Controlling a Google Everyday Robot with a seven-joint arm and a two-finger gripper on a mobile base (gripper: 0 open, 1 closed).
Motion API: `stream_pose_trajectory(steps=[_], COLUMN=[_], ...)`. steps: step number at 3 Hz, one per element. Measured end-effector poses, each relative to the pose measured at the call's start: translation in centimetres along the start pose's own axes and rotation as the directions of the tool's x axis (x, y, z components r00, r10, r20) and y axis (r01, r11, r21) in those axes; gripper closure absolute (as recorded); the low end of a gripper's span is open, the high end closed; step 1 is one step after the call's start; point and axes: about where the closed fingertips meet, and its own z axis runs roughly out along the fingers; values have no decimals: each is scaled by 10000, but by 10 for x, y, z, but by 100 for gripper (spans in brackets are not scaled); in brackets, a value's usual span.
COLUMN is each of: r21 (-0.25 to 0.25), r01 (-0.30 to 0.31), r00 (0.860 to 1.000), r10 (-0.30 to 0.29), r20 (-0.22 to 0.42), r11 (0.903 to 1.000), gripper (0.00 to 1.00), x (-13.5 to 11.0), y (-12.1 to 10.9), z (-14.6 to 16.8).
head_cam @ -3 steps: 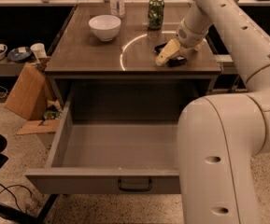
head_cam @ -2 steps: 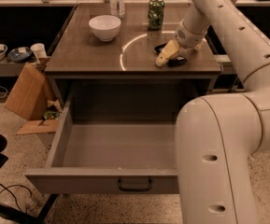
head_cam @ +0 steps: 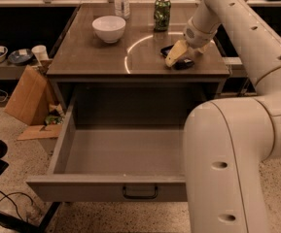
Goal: Place rxbar blueberry into top drawer
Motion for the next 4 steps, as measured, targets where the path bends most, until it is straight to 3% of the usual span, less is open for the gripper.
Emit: stream_pose_trajectory(steps=[1,2,4], r21=[0,0,2], r01=[0,0,7], r00=[10000,10000,10000], r10=[0,0,-7], r20=[0,0,5], r11=[10000,10000,10000], gripper=[87,100,100], x=[0,0,-10], y=[0,0,2], z=[0,0,-27])
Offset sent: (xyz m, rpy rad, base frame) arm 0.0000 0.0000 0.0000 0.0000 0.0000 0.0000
